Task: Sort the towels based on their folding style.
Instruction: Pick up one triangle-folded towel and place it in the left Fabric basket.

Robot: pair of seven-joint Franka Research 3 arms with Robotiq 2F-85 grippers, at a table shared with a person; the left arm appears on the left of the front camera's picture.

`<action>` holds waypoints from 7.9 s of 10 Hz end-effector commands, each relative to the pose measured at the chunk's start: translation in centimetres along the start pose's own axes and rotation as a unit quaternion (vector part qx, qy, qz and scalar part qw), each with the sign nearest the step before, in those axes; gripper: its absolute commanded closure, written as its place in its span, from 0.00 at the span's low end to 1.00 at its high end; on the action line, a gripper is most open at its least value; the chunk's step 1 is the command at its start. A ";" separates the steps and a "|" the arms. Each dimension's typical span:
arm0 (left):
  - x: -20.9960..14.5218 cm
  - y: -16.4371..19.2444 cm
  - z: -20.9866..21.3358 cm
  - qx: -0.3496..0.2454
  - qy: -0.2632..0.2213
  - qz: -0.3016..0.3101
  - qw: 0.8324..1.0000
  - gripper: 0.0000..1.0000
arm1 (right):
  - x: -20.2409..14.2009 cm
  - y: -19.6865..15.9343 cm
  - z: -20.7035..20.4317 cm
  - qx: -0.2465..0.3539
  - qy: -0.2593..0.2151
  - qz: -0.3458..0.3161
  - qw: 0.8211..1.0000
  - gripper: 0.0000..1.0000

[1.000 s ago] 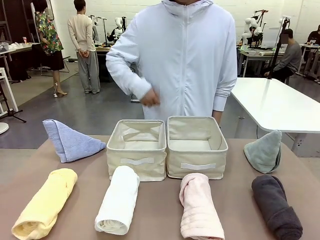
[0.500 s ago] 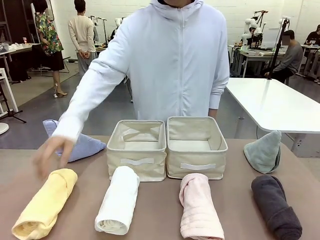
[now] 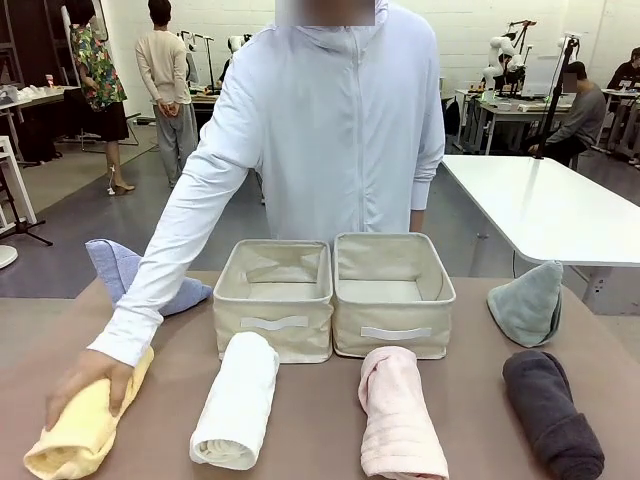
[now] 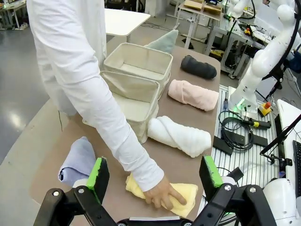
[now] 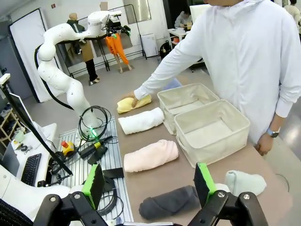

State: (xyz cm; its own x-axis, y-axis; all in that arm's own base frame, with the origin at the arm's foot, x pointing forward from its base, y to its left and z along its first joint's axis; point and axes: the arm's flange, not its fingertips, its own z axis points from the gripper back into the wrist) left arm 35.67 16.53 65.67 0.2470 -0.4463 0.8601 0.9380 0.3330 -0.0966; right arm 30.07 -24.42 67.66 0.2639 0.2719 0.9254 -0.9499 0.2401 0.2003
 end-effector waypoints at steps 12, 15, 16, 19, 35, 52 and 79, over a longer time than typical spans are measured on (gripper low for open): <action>-0.5 7.3 -10.4 0.035 0.362 0.067 0.929 0.00 | -0.1 0.0 0.2 0.004 0.002 0.006 1.000 0.00; -3.3 13.1 -15.8 0.083 0.446 0.063 0.889 0.00 | -0.1 0.0 0.2 0.004 0.002 0.006 1.000 0.00; -4.1 14.6 -16.9 0.101 0.457 0.047 0.882 0.00 | -0.1 0.0 0.2 0.004 0.002 0.006 1.000 0.00; -5.0 17.1 -18.0 0.114 0.414 0.002 0.903 0.00 | -0.1 0.0 0.2 0.004 0.002 0.006 1.000 0.00; -7.2 22.5 -22.0 0.024 0.410 0.043 0.911 0.00 | -0.1 0.0 0.2 0.004 0.002 0.006 1.000 0.00; -7.4 22.9 -24.5 -0.034 0.441 0.024 0.897 1.00 | -0.1 0.0 0.2 0.004 0.002 0.006 1.000 0.00; 24.5 3.6 -29.8 -0.079 0.492 -0.319 0.806 0.86 | -0.1 0.0 0.2 0.004 0.002 0.006 1.000 0.00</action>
State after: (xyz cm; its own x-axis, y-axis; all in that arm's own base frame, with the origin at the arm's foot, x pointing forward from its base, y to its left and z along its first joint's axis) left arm 51.58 -17.43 70.41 -0.2573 -0.9661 -0.0209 0.9628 -0.2581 0.0800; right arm 30.12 -24.45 67.69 0.2649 0.2734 0.9247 -0.9500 0.2382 0.2017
